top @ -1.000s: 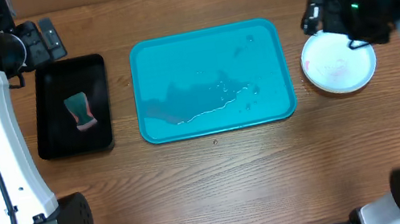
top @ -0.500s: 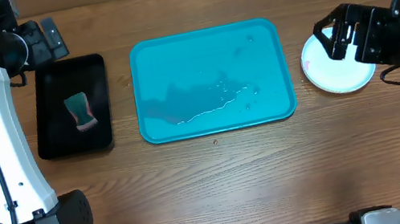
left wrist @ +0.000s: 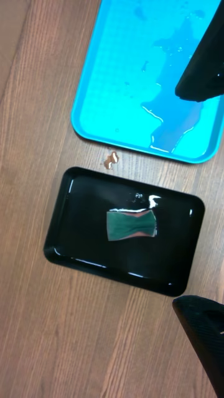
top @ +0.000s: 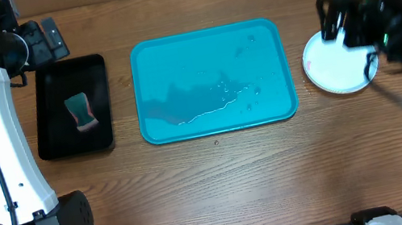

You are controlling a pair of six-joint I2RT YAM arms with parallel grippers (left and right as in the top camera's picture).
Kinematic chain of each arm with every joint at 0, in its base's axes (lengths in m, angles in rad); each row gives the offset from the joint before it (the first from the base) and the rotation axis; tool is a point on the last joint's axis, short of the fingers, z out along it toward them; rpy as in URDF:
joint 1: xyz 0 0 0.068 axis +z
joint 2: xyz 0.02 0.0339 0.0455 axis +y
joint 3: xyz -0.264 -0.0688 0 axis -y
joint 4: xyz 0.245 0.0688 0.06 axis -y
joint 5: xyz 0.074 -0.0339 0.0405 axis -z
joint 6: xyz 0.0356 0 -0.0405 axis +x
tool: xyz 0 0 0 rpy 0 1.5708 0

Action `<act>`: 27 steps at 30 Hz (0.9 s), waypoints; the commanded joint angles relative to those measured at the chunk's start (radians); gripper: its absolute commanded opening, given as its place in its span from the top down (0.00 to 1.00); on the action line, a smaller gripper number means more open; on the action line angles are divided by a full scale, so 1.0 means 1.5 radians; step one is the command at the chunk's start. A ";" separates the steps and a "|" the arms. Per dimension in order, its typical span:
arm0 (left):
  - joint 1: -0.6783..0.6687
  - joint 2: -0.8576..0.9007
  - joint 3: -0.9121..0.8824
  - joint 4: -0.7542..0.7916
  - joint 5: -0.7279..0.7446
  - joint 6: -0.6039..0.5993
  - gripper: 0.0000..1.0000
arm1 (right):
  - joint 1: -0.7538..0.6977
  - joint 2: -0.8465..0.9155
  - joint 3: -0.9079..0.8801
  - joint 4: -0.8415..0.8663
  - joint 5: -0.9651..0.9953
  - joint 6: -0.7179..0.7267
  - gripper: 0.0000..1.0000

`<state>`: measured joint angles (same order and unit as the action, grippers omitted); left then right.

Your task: Clean dirty plates on tray and stack at the side

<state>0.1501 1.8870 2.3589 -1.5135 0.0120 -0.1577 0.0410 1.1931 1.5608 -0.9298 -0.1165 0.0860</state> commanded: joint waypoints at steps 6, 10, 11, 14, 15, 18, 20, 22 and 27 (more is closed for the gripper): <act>0.000 0.004 -0.001 0.000 0.005 -0.004 0.00 | 0.003 -0.287 -0.403 0.233 -0.049 -0.108 0.00; 0.000 0.004 -0.001 0.000 0.005 -0.004 0.00 | 0.003 -0.417 -0.586 0.364 -0.064 -0.108 0.00; 0.000 0.004 -0.001 0.000 0.005 -0.004 0.00 | 0.003 -0.444 -0.624 0.393 -0.067 -0.108 0.00; 0.000 0.004 -0.001 0.000 0.005 -0.004 0.00 | 0.003 -0.518 -0.731 0.473 -0.084 -0.108 0.00; 0.000 0.004 -0.001 0.000 0.005 -0.004 0.00 | 0.003 -0.539 -0.761 0.495 -0.089 -0.108 0.00; 0.000 0.004 -0.001 0.000 0.005 -0.004 0.00 | 0.004 -0.597 -0.845 0.551 -0.101 -0.108 0.00; 0.000 0.004 -0.001 0.000 0.005 -0.004 0.00 | 0.013 -0.631 -0.889 0.569 -0.098 -0.108 0.00; 0.000 0.004 -0.001 0.000 0.005 -0.004 0.00 | 0.025 -0.662 -0.922 0.572 -0.090 -0.108 0.00; 0.000 0.004 -0.001 0.000 0.005 -0.004 0.00 | 0.037 -0.721 -0.987 0.606 -0.062 -0.108 0.00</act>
<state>0.1501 1.8870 2.3589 -1.5154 0.0154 -0.1577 0.0860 0.1532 0.1146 -0.0452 -0.2283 -0.0601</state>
